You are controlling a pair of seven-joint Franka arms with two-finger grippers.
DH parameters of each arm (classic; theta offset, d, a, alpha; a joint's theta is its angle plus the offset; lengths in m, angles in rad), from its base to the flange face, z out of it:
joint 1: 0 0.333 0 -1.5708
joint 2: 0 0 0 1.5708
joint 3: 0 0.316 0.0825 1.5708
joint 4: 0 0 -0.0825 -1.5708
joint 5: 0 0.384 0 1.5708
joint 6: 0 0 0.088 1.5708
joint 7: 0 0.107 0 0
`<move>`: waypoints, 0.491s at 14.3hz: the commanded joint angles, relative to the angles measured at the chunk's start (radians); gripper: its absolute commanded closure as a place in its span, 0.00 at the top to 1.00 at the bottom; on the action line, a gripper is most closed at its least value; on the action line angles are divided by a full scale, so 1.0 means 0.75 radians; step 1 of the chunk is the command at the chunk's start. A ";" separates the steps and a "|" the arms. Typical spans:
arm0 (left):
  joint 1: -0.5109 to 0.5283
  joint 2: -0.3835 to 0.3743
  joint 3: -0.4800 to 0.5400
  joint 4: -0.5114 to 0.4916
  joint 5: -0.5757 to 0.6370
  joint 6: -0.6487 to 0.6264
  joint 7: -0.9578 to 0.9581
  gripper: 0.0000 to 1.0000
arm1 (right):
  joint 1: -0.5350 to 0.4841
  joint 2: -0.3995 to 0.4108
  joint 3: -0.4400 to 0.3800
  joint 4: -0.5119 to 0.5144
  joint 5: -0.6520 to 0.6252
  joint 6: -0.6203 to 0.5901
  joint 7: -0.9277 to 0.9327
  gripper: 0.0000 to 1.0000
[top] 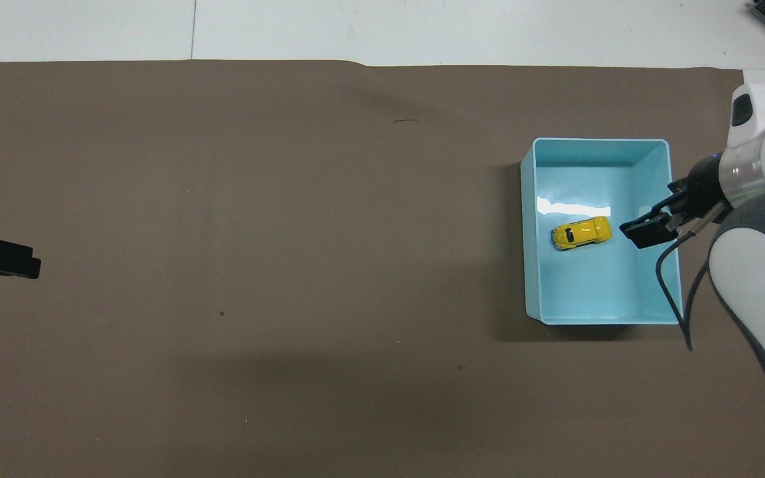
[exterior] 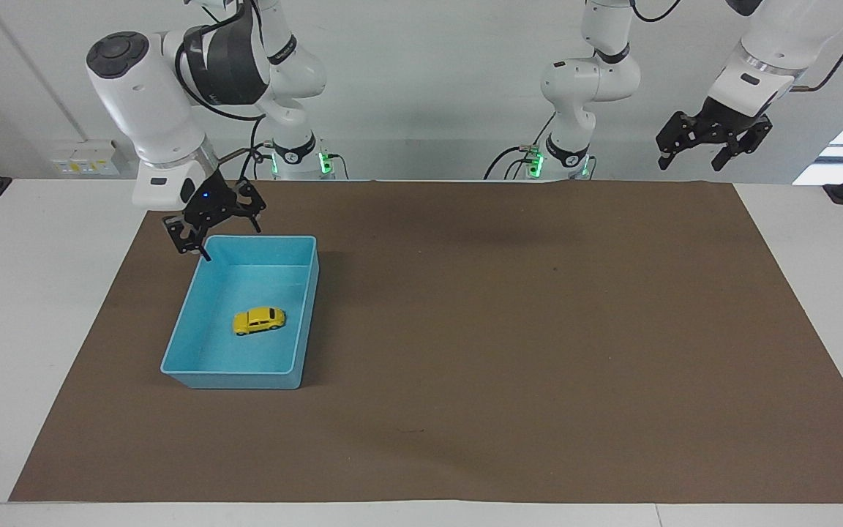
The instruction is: Wind up and store yellow beetle car
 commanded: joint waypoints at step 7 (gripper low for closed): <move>-0.003 -0.026 0.010 -0.022 -0.013 0.014 0.014 1.00 | -0.017 -0.047 0.004 0.065 -0.004 -0.159 0.312 1.00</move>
